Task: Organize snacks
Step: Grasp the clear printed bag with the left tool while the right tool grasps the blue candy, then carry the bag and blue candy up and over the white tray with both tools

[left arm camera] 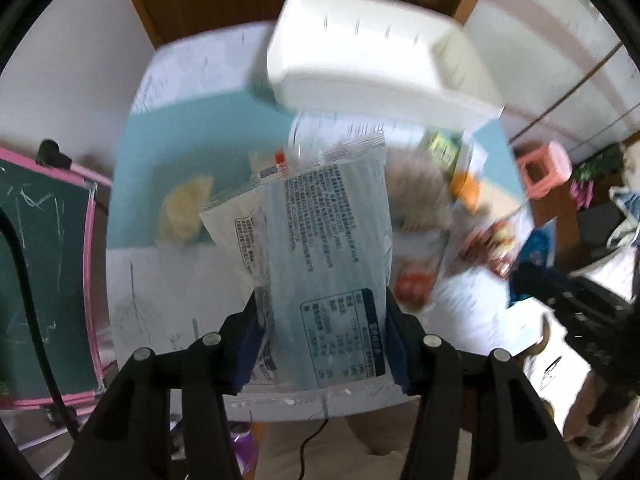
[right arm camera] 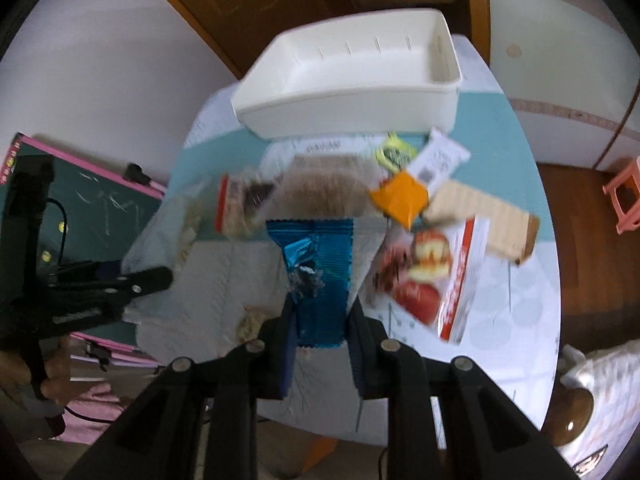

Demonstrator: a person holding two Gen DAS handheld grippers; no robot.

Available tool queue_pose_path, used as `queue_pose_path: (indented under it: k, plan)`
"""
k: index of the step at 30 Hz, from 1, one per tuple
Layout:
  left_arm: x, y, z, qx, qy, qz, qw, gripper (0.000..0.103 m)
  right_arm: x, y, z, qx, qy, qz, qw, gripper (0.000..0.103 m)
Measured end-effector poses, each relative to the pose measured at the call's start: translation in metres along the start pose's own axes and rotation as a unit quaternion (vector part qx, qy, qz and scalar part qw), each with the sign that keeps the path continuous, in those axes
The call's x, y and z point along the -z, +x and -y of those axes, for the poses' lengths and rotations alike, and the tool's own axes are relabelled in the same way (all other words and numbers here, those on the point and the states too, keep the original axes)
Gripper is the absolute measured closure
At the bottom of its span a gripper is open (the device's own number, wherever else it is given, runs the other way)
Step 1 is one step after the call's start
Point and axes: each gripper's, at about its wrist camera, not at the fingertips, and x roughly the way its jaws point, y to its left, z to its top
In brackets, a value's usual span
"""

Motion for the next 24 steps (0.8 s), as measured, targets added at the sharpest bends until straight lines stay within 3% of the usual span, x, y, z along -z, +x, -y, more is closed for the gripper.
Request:
queue_pose_path:
  k: [6,9,15,20,24]
  plan:
    - [-0.022,-0.049,-0.012,0.069,-0.023,0.047,0.9962,0.051,-0.020,0.007,-0.024,-0.011,-0.005,0.019,1.000,0.081]
    - [-0.036,-0.061,-0.025,0.131,-0.048,0.048,0.9890,0.051,-0.032,0.020,-0.039,-0.022,-0.002,0.024,0.999,0.081]
    - [-0.058,-0.057,-0.030,0.202,-0.081,0.032,0.9756,0.051,-0.055,0.024,-0.041,-0.046,0.013,0.025,0.999,0.081]
    - [-0.083,-0.051,-0.022,0.199,-0.073,0.039,0.9766,0.051,-0.077,0.027,-0.040,-0.044,0.021,0.035,0.998,0.081]
    - [-0.113,-0.048,-0.002,0.131,-0.026,0.071,0.9885,0.051,-0.101,0.029,-0.032,-0.042,0.039,0.048,0.997,0.081]
